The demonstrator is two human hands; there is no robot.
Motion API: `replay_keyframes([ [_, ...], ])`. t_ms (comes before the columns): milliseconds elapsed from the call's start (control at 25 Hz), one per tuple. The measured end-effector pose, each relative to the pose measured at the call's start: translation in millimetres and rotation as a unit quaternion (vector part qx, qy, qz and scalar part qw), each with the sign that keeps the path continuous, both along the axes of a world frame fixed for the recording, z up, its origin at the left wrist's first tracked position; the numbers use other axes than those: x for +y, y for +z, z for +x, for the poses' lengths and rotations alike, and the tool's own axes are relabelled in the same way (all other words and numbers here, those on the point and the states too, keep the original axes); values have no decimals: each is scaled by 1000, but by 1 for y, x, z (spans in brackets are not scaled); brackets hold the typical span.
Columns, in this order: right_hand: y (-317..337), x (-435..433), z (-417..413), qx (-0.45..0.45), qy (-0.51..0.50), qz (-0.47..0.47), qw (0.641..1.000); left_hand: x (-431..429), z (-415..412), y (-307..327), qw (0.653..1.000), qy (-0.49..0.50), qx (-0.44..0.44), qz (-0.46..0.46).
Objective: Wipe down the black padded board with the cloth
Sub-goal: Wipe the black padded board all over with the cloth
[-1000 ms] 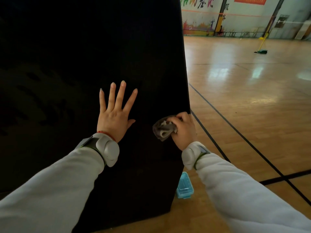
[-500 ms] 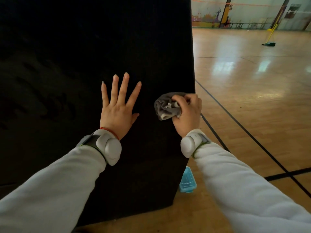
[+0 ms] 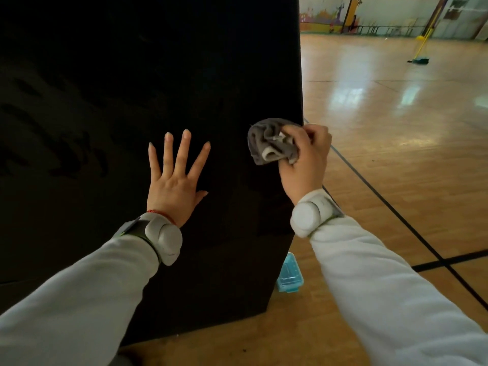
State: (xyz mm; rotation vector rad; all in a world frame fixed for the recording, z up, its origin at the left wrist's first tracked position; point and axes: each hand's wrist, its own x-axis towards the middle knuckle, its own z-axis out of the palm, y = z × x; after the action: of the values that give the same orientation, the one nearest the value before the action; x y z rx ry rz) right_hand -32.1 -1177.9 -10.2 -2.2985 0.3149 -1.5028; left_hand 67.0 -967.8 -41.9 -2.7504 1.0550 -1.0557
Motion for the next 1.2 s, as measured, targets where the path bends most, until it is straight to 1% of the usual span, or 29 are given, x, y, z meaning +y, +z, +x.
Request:
replay_keyframes([
  [80,-18,5,9,37,-2,-12,999,3,2,1,1000,-4,0,-1],
  [200,-65,10,6,93,-7,-7,996,2,0,1,1000,-12,2,-9],
  [280,-77,8,5,108,-5,-17,994,-1,-2,-1,999,-21,-1,-25],
  [440,-84,8,4,108,-5,-18,994,1,-4,-2,998,-39,-3,-58],
  [520,-101,11,-1,136,-4,-12,991,5,-8,-12,998,-33,15,-50],
  [640,-123,9,-8,189,-7,12,982,12,-15,-32,999,-12,42,-6],
  [720,-122,5,-14,229,14,14,973,12,-17,-36,999,-5,53,1],
  [760,-116,3,-17,230,23,12,973,11,-17,-36,998,1,56,2],
  [800,-105,3,-19,211,27,15,977,11,-17,-35,998,6,59,7],
  [840,-92,3,-21,174,23,23,984,10,-16,-35,998,10,63,12],
  [920,-61,4,-17,68,13,40,997,12,-14,-35,998,13,64,12],
  [1000,-45,4,-4,10,12,33,999,13,-12,-38,998,8,59,1],
  [1080,-52,8,7,17,-3,3,1000,13,-11,-39,998,-2,55,-6],
  [1200,-89,13,11,59,-17,-19,998,11,-8,-41,999,-3,52,-8],
])
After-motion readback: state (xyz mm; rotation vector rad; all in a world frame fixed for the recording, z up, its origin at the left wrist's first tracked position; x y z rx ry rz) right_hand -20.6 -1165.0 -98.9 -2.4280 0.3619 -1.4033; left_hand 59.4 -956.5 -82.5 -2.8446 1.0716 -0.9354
